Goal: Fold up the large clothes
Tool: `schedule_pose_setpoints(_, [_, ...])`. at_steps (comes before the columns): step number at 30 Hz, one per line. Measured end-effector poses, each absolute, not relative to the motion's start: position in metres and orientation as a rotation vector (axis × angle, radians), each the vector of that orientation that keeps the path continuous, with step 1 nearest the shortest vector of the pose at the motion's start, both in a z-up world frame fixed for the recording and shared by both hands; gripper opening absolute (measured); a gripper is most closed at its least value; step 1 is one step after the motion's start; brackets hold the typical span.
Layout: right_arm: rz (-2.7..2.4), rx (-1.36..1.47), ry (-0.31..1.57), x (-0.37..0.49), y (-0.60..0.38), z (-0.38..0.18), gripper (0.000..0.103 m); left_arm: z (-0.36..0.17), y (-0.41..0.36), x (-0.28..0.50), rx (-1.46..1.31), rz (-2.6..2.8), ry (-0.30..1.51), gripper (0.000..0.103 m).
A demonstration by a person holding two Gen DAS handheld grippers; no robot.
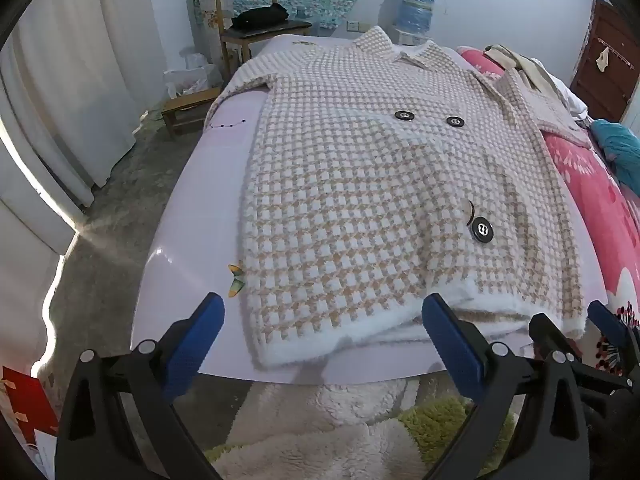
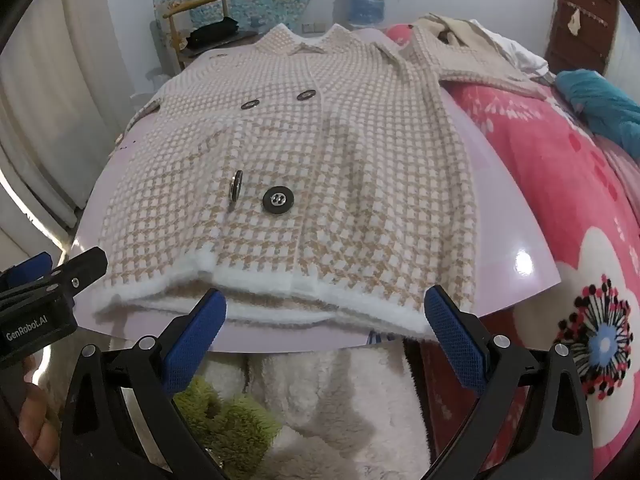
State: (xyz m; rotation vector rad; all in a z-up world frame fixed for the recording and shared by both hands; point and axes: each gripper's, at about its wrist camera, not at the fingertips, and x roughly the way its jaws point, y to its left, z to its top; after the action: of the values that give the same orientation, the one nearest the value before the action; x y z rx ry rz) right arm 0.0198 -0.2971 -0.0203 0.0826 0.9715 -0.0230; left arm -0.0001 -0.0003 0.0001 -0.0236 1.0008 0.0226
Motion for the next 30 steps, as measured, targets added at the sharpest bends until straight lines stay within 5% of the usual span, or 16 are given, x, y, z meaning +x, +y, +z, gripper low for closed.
schedule_pose_setpoints(30, [-0.031,0.076,0.967,0.021,-0.300,-0.012,0.095,0.004,-0.002,0.001,-0.029,0.024,0.999,0.097])
